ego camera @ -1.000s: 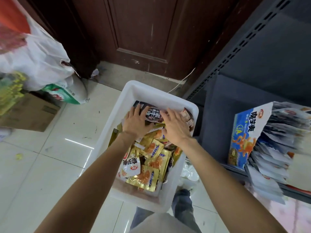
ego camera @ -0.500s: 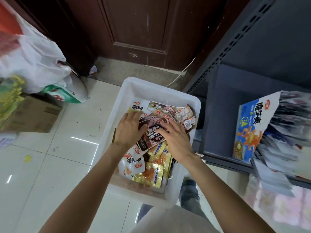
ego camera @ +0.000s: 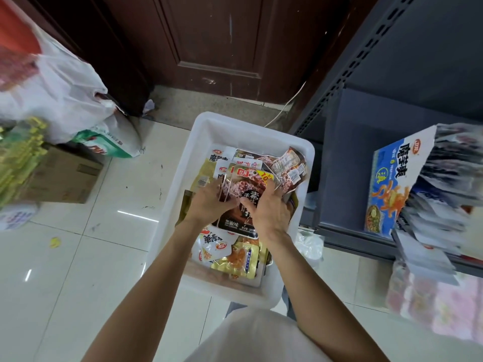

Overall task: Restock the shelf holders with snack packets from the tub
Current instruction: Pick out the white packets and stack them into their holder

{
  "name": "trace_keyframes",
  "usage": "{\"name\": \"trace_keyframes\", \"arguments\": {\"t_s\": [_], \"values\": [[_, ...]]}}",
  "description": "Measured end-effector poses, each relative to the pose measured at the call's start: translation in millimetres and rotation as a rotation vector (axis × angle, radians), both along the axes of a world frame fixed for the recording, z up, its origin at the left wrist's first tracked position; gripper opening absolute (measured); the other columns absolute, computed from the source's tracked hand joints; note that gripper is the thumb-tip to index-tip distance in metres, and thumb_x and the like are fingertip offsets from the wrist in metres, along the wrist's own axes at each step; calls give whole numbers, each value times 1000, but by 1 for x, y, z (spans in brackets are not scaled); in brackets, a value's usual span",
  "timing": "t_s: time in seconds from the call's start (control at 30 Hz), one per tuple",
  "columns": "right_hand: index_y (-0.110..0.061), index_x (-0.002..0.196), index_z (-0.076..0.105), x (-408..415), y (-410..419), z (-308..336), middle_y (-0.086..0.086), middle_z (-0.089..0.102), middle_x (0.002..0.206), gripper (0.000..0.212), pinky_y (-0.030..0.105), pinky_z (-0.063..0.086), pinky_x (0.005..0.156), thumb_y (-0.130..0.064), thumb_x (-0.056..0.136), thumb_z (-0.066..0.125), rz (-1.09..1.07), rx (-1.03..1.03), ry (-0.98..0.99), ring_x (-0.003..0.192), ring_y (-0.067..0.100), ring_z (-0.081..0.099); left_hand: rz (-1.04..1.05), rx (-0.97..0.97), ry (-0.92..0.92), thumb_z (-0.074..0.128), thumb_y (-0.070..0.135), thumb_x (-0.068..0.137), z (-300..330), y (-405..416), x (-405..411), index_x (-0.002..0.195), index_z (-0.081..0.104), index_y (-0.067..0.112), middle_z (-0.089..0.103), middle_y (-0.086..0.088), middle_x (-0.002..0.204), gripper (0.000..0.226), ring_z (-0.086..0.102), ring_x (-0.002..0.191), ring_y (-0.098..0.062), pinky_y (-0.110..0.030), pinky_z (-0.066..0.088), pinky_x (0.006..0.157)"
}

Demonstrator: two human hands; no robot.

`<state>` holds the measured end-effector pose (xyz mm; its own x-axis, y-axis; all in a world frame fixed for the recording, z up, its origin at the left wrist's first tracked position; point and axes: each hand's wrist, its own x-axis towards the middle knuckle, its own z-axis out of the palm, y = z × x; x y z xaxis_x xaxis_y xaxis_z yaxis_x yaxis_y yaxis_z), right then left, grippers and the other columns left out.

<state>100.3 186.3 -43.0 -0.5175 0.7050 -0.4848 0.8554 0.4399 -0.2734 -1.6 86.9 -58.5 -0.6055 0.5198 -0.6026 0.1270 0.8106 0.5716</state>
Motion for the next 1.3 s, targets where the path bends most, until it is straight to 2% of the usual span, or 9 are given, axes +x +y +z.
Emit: {"name": "trace_keyframes", "arguments": {"t_s": [0.07, 0.2, 0.3, 0.4, 0.5, 0.63, 0.83, 0.97, 1.3], "values": [[-13, 139, 24, 2, 3, 2, 13, 52, 123, 77, 30, 38, 65, -50, 83, 64, -25, -30, 28, 96, 27, 61, 138, 111, -1, 60, 25, 91, 1, -8, 4, 81, 57, 10, 60, -4, 66, 18, 50, 61, -17, -24, 39, 58], [-18, 146, 18, 9, 7, 20, 7, 64, 118, 87, 29, 44, 73, -32, 81, 74, -132, -98, 316, 96, 25, 65, 341, 146, 85, 58, 16, 92, 6, -19, 9, 102, 66, 10, 67, 8, 86, 14, 60, 77, -13, -26, 45, 69], [-11, 144, 33, 21, 14, 41, 7, 64, 122, 65, 33, 47, 94, -23, 89, 66, -189, -169, 509, 107, 24, 62, 609, 317, 49, 55, 16, 94, 22, -30, 8, 114, 60, 9, 68, -6, 99, 22, 66, 87, -24, -37, 54, 77], [-9, 117, 57, 41, 29, 63, 8, 68, 109, 28, 42, 52, 88, -20, 92, 62, -243, -268, 611, 98, 23, 65, 750, 462, 30, 53, 15, 95, 40, -37, 6, 112, 58, 9, 65, -10, 102, 19, 65, 92, -29, -41, 54, 81], [-26, 104, 59, 60, 40, 89, 0, 70, 104, 17, 29, 52, 78, -14, 93, 59, -345, -418, 799, 90, 11, 66, 823, 551, -99, 52, 13, 95, 56, -39, 11, 107, 60, 13, 67, -8, 99, 15, 66, 87, -24, -34, 54, 74], [-38, 96, 62, 84, 49, 120, -7, 71, 101, 24, 33, 51, 83, -14, 94, 57, -342, -449, 937, 95, 12, 66, 946, 667, -435, 49, 10, 93, 76, -28, 24, 94, 59, 14, 70, -10, 87, 10, 67, 76, -25, -40, 53, 75], [-33, 99, 60, 131, 71, 152, -10, 72, 95, 26, 21, 53, 66, -8, 95, 54, -383, -569, 1102, 88, 7, 68, 814, 850, -579, 61, 39, 88, 117, -6, 72, 118, 57, 12, 71, -10, 109, 41, 69, 98, -28, -42, 58, 74], [-37, 107, 49, 173, 87, 166, -7, 71, 97, 37, 24, 55, 64, -4, 92, 57, -361, -574, 1143, 89, 11, 69, 704, 911, -526, 71, 28, 77, 153, 10, 119, 118, 56, 13, 70, -10, 111, 46, 68, 100, -31, -36, 57, 73], [-48, 103, 46, 369, 172, 182, -25, 68, 95, 36, 29, 56, 64, -17, 93, 60, -128, -206, 1034, 82, 3, 67, 488, 939, -98, 74, 32, 75, 192, 104, 287, 104, 62, 37, 72, 1, 105, 32, 70, 93, -24, -40, 57, 74]]}}
